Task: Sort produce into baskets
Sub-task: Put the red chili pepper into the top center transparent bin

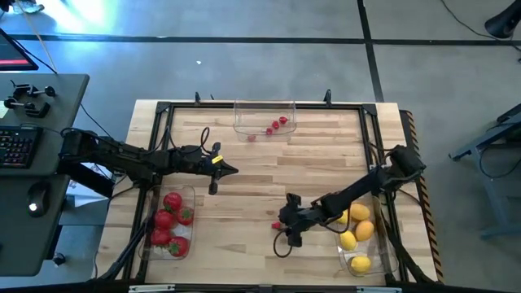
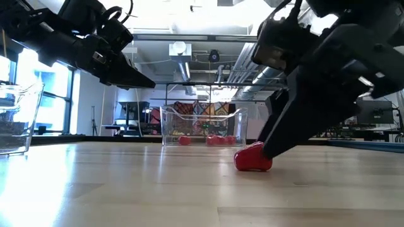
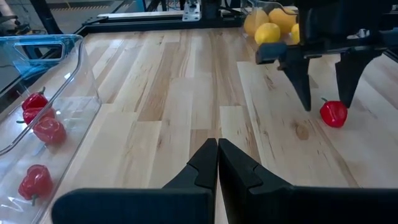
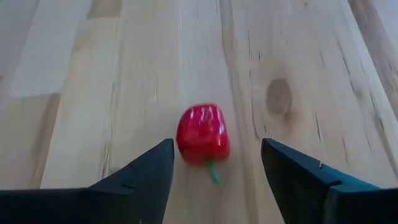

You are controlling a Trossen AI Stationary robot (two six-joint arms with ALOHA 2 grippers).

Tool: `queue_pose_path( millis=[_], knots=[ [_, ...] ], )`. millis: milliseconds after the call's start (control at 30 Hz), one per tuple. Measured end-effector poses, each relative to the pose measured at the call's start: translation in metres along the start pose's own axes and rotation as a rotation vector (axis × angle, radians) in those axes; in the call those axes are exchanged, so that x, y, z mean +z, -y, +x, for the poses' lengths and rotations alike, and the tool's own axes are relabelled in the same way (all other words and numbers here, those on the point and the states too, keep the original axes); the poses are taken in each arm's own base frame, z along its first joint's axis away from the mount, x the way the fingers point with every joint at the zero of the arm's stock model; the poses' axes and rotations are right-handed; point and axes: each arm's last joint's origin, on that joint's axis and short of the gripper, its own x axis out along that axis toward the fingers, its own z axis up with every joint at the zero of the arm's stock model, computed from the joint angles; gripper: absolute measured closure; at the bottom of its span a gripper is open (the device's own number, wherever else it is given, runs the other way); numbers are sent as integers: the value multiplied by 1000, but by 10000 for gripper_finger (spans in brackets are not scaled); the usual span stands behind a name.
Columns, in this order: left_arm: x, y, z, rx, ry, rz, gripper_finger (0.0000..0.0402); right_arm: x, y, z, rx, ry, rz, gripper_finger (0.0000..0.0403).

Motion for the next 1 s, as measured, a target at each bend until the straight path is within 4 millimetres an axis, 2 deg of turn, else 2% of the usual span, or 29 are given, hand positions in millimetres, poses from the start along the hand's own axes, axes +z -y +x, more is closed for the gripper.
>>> queue_pose_path(
  millis=[267, 600, 733, 833, 1000],
  knots=[
    [0, 0, 0, 0, -1, 0, 401, -3, 0, 8, 12, 3, -21, 227],
    [1, 0, 0, 0, 10, 16, 401, 5, 15, 10, -37, 15, -23, 339],
    [-5, 1, -7, 9, 136, 22, 401, 16, 31, 4, -104, 33, -40, 352],
    [-14, 1, -16, 18, 236, 22, 401, 30, 51, -3, -154, 71, -43, 352],
    [-21, -1, -24, 50, 290, 12, 401, 59, 101, -22, -248, 154, 40, 352]
  ],
)
